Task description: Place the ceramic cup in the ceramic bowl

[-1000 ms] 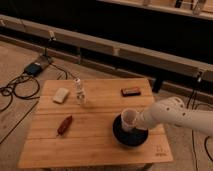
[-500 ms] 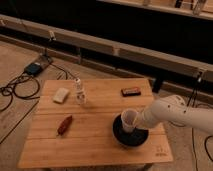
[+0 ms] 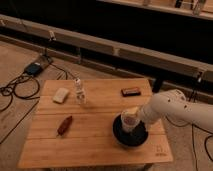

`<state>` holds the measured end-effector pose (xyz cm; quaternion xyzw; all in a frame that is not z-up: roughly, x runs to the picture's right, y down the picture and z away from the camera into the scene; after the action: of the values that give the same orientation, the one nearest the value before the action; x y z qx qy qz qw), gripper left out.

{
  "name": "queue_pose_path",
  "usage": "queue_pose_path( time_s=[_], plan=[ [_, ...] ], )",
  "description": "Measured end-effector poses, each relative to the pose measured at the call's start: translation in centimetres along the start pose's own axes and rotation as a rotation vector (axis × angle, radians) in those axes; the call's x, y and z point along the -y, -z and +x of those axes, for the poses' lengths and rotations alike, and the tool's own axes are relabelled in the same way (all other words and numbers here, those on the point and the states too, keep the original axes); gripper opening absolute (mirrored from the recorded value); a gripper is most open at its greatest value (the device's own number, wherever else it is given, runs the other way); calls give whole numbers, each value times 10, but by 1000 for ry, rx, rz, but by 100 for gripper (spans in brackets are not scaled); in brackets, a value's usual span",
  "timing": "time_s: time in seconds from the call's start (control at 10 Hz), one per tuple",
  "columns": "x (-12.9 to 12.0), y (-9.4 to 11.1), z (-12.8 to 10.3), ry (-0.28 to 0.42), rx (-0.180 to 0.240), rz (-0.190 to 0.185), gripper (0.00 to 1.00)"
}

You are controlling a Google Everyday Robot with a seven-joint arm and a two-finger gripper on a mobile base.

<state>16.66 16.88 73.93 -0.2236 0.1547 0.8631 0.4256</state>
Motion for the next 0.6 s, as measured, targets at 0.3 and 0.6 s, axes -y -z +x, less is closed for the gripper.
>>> queue_pose_path(
  time_s=[0.3, 0.6],
  plan=[
    [-17, 34, -7, 45, 31, 28, 78],
    [-56, 68, -12, 145, 59, 68, 78]
  ],
)
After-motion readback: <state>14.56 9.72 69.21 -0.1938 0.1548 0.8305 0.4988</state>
